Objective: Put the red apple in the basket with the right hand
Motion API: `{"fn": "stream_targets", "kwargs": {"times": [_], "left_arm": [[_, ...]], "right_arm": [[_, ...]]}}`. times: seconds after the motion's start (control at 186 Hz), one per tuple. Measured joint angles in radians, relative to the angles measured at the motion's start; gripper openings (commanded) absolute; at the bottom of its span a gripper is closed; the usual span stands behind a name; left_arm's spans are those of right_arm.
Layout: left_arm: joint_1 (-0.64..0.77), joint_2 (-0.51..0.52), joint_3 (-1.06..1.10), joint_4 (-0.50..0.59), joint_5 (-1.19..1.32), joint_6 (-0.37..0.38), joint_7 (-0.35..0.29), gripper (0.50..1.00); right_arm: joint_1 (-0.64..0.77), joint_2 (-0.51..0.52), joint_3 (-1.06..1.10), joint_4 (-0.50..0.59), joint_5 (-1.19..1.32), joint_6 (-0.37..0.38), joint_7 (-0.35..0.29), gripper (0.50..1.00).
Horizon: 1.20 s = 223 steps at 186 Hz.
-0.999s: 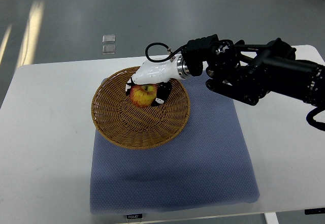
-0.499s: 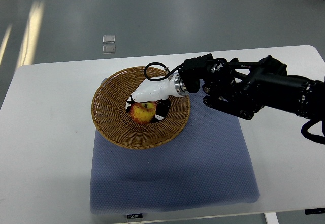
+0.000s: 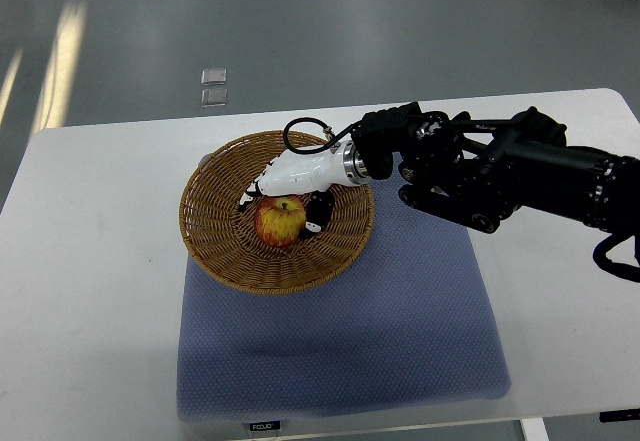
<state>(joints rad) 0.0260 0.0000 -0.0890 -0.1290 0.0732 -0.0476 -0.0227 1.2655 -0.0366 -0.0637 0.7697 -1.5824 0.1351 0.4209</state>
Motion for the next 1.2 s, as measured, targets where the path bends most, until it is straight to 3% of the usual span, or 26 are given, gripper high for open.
{"fn": "stream_targets", "kwargs": {"times": [0.397, 0.639, 1.197], "left_arm": [[0.000, 0.000, 0.000, 0.000, -0.001, 0.000, 0.000, 1.000], [0.000, 0.000, 0.000, 0.000, 0.000, 0.000, 0.001, 1.000], [0.000, 0.000, 0.000, 0.000, 0.000, 0.000, 0.000, 1.000]], "right_arm": [[0.070, -0.065, 0.042, 0.000, 0.013, 0.000, 0.007, 0.897], [0.049, -0.124, 0.212, -0.006, 0.059, 0.000, 0.005, 0.901], [-0.166, -0.140, 0.654, -0.094, 0.774, 0.000, 0.001, 0.905]]}}
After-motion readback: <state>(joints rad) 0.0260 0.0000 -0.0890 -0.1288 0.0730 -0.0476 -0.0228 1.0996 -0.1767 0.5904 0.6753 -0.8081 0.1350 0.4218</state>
